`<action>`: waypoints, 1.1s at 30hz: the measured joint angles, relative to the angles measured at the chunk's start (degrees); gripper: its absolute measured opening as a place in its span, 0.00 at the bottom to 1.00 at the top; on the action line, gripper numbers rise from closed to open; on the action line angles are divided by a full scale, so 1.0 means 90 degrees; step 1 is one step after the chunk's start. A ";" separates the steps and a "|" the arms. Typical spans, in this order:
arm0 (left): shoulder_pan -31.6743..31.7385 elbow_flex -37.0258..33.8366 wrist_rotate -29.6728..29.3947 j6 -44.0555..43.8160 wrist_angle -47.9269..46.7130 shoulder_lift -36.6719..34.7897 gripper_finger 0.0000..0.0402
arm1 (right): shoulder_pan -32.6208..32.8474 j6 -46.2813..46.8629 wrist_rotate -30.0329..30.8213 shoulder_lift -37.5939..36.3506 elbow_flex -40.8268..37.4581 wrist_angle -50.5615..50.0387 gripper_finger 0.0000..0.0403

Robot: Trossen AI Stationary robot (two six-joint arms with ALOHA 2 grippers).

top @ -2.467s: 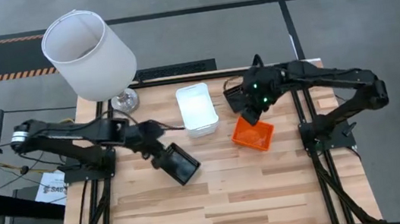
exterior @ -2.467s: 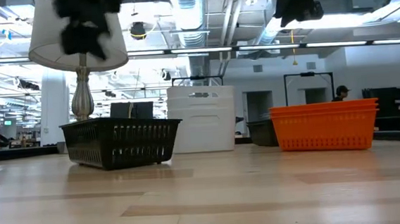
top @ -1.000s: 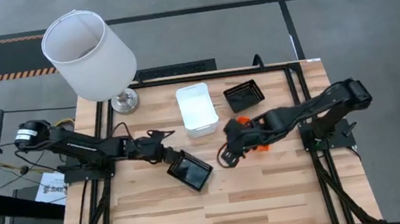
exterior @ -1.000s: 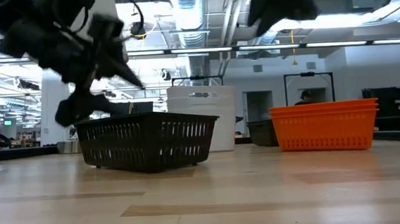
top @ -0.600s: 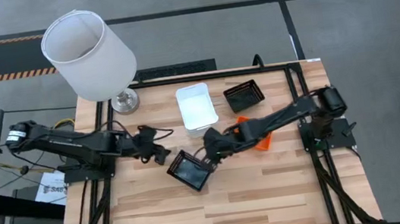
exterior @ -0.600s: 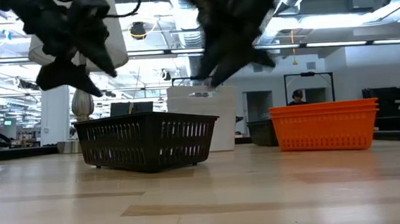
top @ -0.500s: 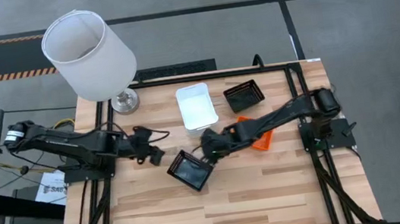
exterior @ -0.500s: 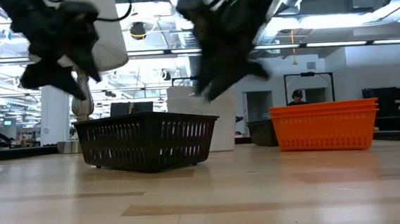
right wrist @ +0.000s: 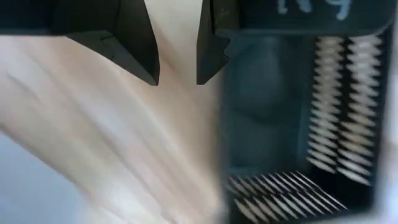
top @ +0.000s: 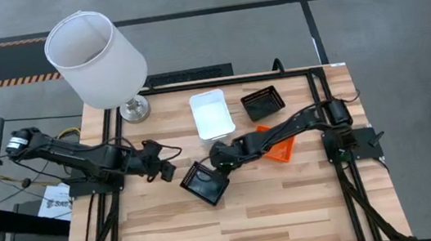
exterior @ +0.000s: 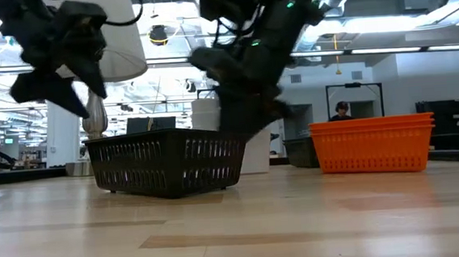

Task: Stack baskets by color
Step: Stack the left black bin on the black bins

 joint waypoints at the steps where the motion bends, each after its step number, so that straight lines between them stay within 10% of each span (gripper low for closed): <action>1: -0.0018 0.0000 0.0013 -0.0023 0.0008 0.0013 0.59 | 0.0008 -0.0010 -0.0017 0.0008 -0.0004 -0.0001 0.32; 16: -0.0027 0.1086 -0.0988 0.1198 0.0440 -0.1440 0.59 | 0.0106 -0.0520 0.0545 -0.0824 0.0168 0.0217 0.32; 33: -0.0015 0.1196 -0.1518 0.1303 -0.0302 -0.2164 0.59 | 0.0250 -0.0621 0.0177 0.0067 0.0139 0.0349 0.32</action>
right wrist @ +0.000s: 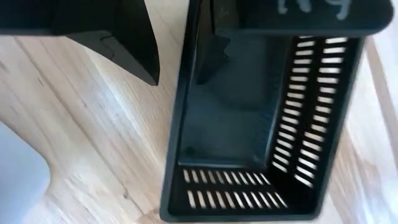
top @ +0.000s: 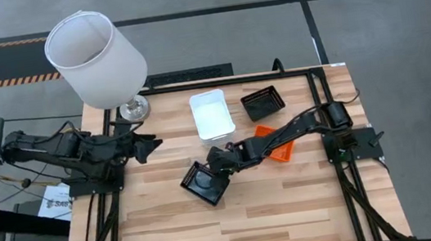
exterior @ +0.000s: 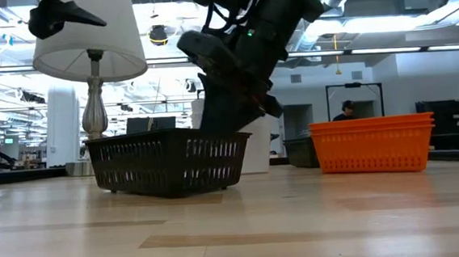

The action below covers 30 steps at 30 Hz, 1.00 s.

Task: Stack baskets by color
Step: Stack the left black bin on the black bins

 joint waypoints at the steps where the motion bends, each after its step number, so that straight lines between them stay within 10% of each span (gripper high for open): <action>1: 0.0000 0.0000 -0.0002 0.0000 -0.0010 -0.0005 0.59 | 0.0000 0.0000 0.0000 -0.0006 -0.0001 0.0012 0.32; 30: 0.0000 0.0002 -0.0055 -0.0001 -0.0030 -0.0286 0.59 | -0.0131 0.0051 -0.0487 -0.0028 -0.0022 -0.0571 0.02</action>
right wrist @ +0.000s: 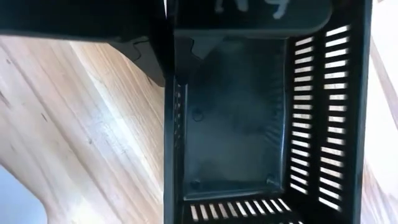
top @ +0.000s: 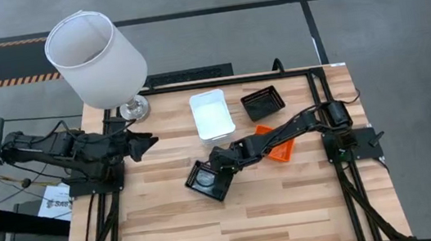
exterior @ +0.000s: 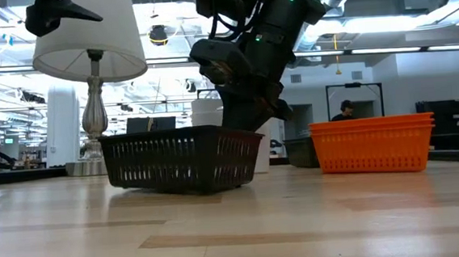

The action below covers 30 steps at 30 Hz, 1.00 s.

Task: Stack baskets by color
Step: Stack the left black bin on the black bins

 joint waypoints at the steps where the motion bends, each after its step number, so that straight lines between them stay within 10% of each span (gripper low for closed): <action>1: 0.0001 0.0000 0.0002 -0.0001 0.0001 -0.0038 0.59 | -0.0004 0.0002 -0.0002 0.0000 0.0019 -0.0021 0.02; 30: 0.0002 -0.0002 -0.0008 0.0091 -0.0031 -0.0189 0.59 | -0.0374 -0.0819 -0.0348 0.0000 0.1849 -0.1459 0.01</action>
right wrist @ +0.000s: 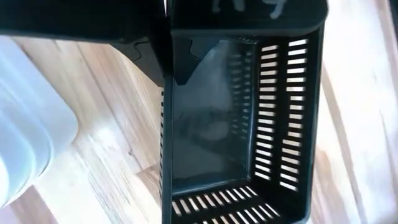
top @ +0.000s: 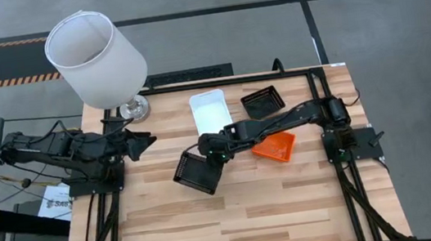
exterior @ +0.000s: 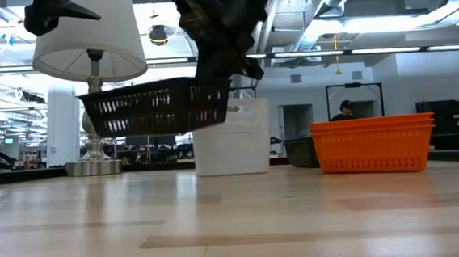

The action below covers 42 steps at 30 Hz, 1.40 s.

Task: Stack baskets by color
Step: Stack the left black bin on the black bins

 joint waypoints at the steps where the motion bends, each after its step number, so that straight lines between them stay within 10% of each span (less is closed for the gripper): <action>1: 0.0000 0.0000 -0.0005 0.0000 0.0002 -0.0045 0.59 | -0.0021 -0.0063 -0.0042 0.0000 0.0115 -0.0151 0.01; 18: -0.0001 0.0005 -0.0829 0.0074 -0.0010 -0.1222 0.59 | -0.0812 -0.1041 0.0347 -0.2284 0.0694 -0.2653 0.01; 32: 0.0000 0.0002 -0.1036 0.0172 0.0007 -0.1120 0.59 | -0.3212 -0.2009 0.0992 -0.4992 0.0687 -0.1575 0.01; 42: 0.0000 0.0002 -0.1293 0.0189 0.0002 -0.1125 0.59 | -0.4706 -0.3377 0.0861 -0.5070 0.0672 -0.2595 0.01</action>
